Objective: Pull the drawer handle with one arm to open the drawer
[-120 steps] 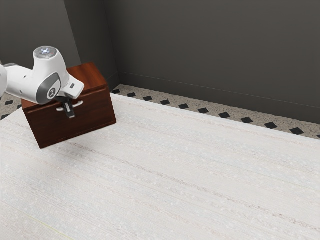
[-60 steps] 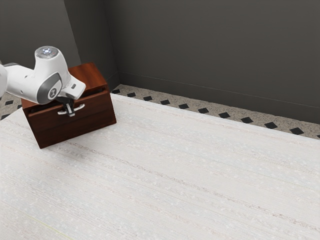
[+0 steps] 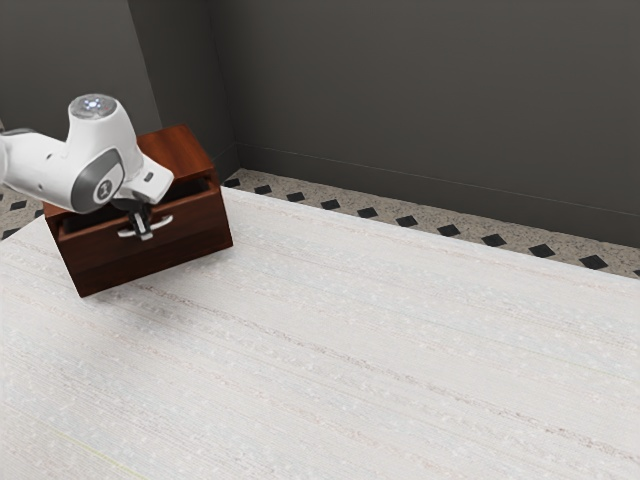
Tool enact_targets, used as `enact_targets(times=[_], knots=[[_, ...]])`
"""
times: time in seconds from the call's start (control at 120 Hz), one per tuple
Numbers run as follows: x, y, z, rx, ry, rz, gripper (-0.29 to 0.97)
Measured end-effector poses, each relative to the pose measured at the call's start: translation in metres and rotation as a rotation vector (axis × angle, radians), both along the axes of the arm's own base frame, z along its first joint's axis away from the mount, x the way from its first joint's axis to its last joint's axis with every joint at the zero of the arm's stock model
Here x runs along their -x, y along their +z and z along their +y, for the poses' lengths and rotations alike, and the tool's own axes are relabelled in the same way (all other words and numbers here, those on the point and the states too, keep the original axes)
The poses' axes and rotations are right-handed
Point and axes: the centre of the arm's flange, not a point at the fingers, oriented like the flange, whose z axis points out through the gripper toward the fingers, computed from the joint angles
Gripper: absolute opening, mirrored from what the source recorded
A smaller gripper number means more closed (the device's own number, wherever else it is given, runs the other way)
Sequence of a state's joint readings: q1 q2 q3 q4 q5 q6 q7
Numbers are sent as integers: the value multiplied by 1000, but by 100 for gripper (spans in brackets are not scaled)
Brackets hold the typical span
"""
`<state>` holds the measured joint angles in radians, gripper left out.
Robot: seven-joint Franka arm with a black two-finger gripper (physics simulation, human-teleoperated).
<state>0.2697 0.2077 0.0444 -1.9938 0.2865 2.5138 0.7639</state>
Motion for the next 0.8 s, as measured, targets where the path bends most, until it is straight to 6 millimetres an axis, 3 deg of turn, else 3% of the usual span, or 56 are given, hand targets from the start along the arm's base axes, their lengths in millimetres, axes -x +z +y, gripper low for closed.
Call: enact_targets(times=[0.8], knots=[[43,7,-55,40,-40,7,-11]])
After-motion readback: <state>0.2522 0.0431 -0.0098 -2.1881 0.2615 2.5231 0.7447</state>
